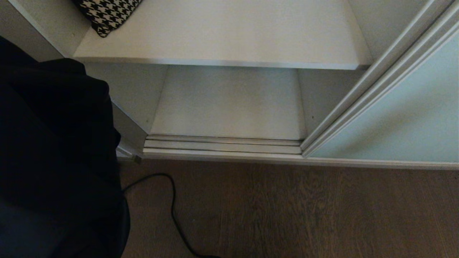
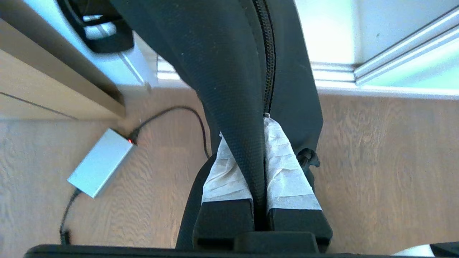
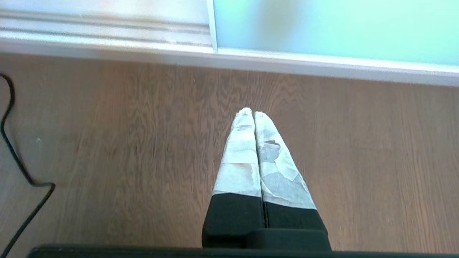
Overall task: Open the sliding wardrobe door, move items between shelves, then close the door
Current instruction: Place the bag on the higher shelf
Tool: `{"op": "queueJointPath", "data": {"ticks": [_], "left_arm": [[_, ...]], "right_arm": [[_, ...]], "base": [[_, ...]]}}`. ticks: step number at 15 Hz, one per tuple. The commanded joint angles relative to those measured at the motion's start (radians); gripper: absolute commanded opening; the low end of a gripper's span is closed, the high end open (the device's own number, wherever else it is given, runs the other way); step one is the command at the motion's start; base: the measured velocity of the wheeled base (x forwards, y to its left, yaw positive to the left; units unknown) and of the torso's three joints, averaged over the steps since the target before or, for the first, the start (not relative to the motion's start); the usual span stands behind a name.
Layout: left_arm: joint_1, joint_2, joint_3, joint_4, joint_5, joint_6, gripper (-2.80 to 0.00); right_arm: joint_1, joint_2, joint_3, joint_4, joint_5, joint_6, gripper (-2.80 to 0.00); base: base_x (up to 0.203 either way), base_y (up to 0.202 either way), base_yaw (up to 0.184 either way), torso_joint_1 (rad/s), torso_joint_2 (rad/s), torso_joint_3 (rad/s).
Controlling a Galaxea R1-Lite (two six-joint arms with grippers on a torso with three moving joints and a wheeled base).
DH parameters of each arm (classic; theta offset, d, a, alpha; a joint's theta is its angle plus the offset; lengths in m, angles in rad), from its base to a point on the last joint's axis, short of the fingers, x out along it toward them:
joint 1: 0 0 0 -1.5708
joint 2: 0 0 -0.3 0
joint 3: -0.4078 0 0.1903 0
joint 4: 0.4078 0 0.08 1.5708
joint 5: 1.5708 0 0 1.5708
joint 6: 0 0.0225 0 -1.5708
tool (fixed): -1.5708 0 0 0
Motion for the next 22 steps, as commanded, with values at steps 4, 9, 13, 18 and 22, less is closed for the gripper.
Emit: {"op": "queueJointPath", "data": {"ticks": [4,9,13,18,22], "left_arm": [[-0.001,0.016,-0.015,-0.004,-0.001,0.015,-2.80],[-0.003,0.025,-0.015,-0.023,-0.003,0.038,-2.80],[-0.003,0.025,-0.015,-0.023,-0.020,0.055,-2.80],[-0.003,0.024,-0.016,-0.023,-0.030,0.073,-2.80],[-0.003,0.017,-0.032,-0.025,-0.058,0.081,-2.80]], "right_arm": [[0.000,-0.002,0.000,0.000,0.000,0.000,-2.80],[0.000,-0.002,0.001,0.000,0.000,0.000,-2.80],[0.000,-0.002,0.000,0.000,0.000,0.000,-2.80],[0.000,-0.002,0.002,0.000,0.000,0.000,-2.80],[0.000,-0.002,0.001,0.000,0.000,0.000,-2.80]], "base": [[0.000,0.000,0.000,0.003,0.00,0.206],[0.000,0.000,0.000,0.000,0.00,0.204],[0.000,0.000,0.000,0.004,0.00,0.200],[0.000,0.000,0.000,0.000,0.00,0.066],[0.000,0.000,0.000,0.006,0.00,0.042]]}}
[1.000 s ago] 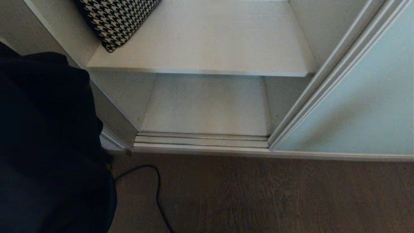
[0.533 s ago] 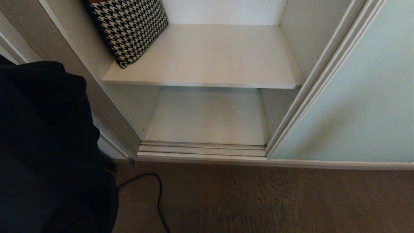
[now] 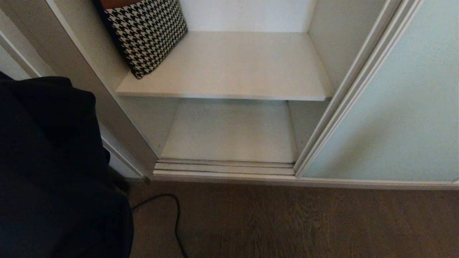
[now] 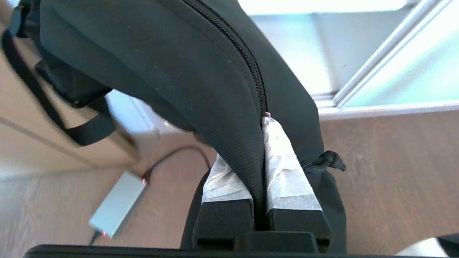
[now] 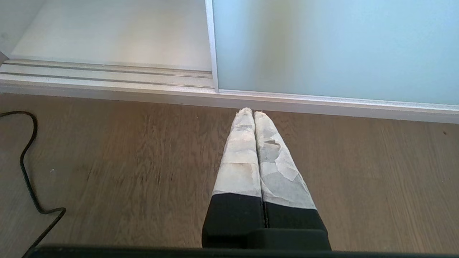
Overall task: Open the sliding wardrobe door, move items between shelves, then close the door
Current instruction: Place the bag on the higher shelf
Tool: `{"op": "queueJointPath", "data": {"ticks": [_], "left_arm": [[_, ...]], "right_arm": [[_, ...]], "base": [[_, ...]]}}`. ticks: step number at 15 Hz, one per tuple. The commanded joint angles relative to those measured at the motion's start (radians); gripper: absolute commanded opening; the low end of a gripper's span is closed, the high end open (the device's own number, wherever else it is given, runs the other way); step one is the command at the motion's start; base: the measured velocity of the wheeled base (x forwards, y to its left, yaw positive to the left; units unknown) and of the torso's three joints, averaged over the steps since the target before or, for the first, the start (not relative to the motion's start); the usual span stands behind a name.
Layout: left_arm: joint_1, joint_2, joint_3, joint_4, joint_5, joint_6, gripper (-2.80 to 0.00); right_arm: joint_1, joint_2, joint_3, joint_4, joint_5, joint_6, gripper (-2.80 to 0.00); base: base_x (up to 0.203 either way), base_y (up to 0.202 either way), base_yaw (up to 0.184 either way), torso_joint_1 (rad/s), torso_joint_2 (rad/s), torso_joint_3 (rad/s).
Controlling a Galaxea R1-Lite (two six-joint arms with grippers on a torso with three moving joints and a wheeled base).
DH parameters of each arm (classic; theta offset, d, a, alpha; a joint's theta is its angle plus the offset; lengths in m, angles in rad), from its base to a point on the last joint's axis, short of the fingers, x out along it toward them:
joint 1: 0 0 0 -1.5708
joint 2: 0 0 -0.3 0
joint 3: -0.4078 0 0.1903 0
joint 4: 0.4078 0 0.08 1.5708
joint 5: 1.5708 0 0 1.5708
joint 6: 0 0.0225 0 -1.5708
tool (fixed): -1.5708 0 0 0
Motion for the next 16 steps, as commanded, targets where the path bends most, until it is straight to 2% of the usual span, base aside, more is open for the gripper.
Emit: {"op": "queueJointPath", "data": {"ticks": [1,3,11,16], "left_arm": [[0.001,0.001,-0.012,0.003,-0.027,0.006,-2.80],[0.001,0.002,-0.017,-0.020,-0.055,0.010,-2.80],[-0.001,0.007,-0.008,-0.054,-0.090,0.031,-2.80],[-0.001,0.002,-0.008,-0.054,-0.097,0.037,-2.80]], "right_arm": [[0.000,-0.001,0.001,0.000,0.000,0.000,-2.80],[0.000,-0.001,0.001,0.000,0.000,0.000,-2.80],[0.000,-0.001,0.002,0.000,0.000,0.000,-2.80],[0.000,-0.001,0.001,0.000,0.000,0.000,-2.80]], "base": [[0.000,0.000,0.000,0.004,0.01,0.051],[0.000,0.000,0.000,0.002,0.00,0.019],[0.007,0.000,0.000,0.000,0.00,0.001],[0.187,0.000,0.000,0.004,0.00,0.003]]}}
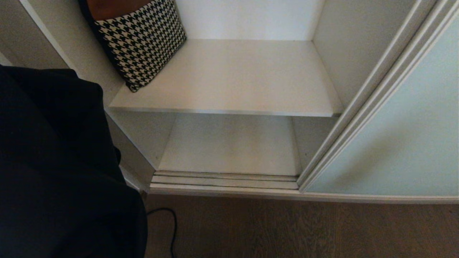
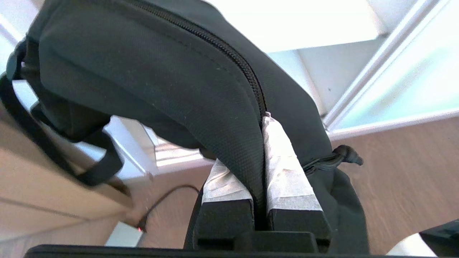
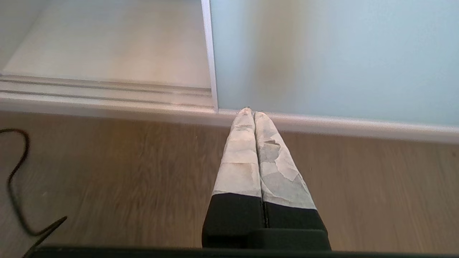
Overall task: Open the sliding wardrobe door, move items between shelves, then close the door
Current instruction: Place the bag on the higher shelf
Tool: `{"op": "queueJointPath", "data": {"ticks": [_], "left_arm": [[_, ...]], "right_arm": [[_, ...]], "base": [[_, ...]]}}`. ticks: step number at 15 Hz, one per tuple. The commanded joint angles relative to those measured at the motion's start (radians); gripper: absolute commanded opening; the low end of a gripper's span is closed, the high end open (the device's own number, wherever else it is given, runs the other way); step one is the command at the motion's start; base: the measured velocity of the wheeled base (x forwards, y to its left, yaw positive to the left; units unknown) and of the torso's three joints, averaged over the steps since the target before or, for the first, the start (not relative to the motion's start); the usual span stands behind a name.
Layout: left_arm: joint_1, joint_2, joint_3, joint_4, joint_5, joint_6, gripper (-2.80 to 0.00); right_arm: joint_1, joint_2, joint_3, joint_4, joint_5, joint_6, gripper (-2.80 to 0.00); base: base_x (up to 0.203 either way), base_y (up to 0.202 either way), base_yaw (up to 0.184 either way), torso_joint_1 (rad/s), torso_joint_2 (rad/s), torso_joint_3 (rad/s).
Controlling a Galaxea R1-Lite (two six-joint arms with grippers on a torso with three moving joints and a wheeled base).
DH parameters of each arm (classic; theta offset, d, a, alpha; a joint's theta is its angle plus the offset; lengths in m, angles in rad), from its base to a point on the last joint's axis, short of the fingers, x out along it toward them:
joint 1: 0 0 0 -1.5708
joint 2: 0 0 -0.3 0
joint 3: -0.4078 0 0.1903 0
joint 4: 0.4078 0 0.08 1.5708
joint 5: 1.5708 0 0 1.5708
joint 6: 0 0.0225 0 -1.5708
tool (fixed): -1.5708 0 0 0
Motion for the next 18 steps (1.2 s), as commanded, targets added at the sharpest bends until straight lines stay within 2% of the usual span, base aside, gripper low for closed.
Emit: {"op": "queueJointPath", "data": {"ticks": [1,6,9,12,18], "left_arm": [[0.000,0.000,0.000,0.004,-0.006,0.006,-2.80],[0.001,0.017,-0.016,-0.002,-0.024,0.022,-2.80],[0.002,0.040,-0.031,-0.100,-0.066,0.019,-2.80],[0.002,0.071,-0.054,-0.142,-0.162,0.020,-2.80],[0.002,0.238,-0.163,-0.148,-0.180,0.009,-2.80]], "right_arm": [[0.000,-0.001,0.002,0.000,0.000,0.000,-2.80],[0.000,-0.001,0.001,0.000,0.000,0.000,-2.80],[0.000,-0.001,0.001,0.000,0.000,0.000,-2.80],[0.000,-0.001,0.001,0.000,0.000,0.000,-2.80],[0.000,-0.001,0.000,0.000,0.000,0.000,-2.80]], "base": [[0.193,0.000,0.001,0.011,0.00,0.002],[0.193,0.000,0.001,0.005,0.00,0.002],[0.147,0.000,0.000,0.007,0.00,-0.001],[0.000,0.000,0.000,0.000,0.00,0.000],[0.000,0.000,0.000,0.000,0.00,0.000]]}}
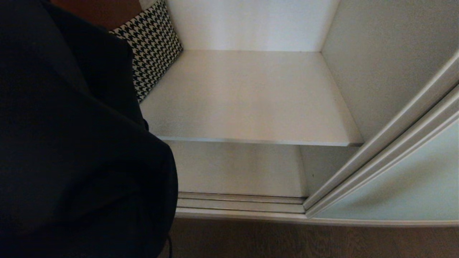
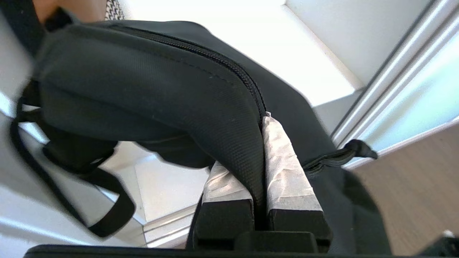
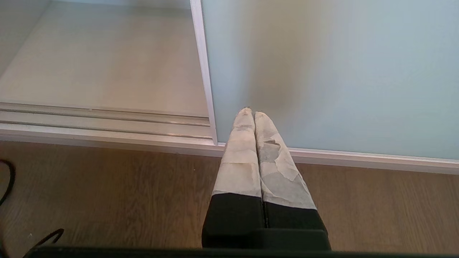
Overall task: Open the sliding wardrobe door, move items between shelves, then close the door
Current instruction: Place the bag on the higher shelf
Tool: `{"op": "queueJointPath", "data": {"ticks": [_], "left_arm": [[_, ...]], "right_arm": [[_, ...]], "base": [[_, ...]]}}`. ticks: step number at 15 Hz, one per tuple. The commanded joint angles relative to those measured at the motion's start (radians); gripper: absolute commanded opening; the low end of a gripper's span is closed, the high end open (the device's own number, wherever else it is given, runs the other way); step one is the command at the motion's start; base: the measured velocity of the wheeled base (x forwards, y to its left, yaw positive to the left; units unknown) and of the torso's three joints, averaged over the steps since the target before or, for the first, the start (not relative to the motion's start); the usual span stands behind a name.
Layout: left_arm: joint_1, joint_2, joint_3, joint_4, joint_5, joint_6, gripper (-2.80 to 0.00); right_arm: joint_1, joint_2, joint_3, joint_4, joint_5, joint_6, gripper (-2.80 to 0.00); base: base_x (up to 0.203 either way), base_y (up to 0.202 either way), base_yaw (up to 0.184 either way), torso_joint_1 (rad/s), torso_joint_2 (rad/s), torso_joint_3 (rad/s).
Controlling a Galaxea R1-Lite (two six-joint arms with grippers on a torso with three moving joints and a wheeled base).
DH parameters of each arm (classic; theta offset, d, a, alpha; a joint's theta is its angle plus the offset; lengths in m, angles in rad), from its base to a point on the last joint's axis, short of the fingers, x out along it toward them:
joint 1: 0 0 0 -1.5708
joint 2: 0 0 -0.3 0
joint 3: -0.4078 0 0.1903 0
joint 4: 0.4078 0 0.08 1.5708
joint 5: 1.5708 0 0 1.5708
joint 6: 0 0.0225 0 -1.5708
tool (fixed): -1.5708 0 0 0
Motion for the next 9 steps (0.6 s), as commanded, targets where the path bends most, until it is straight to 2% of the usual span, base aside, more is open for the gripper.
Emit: {"op": "queueJointPath", "data": {"ticks": [1,3,6,9], "left_arm": [[0.000,0.134,-0.078,0.002,-0.003,-0.005,-2.80],[-0.007,0.228,-0.162,0.001,-0.004,-0.006,-2.80],[-0.065,0.347,-0.270,0.000,-0.005,0.004,-2.80],[-0.089,0.477,-0.399,0.001,-0.005,0.005,-2.80]], "right_arm": [[0.000,-0.001,0.001,0.000,0.000,0.000,-2.80],[0.000,-0.001,0.002,0.000,0.000,0.000,-2.80],[0.000,-0.001,0.000,0.000,0.000,0.000,-2.80],[0.000,-0.001,0.002,0.000,0.000,0.000,-2.80]], "base": [[0.000,0.000,0.000,0.000,0.00,0.000],[0.000,0.000,0.000,0.000,0.00,0.000],[0.000,0.000,0.000,0.000,0.00,0.000],[0.000,0.000,0.000,0.000,0.00,0.000]]}}
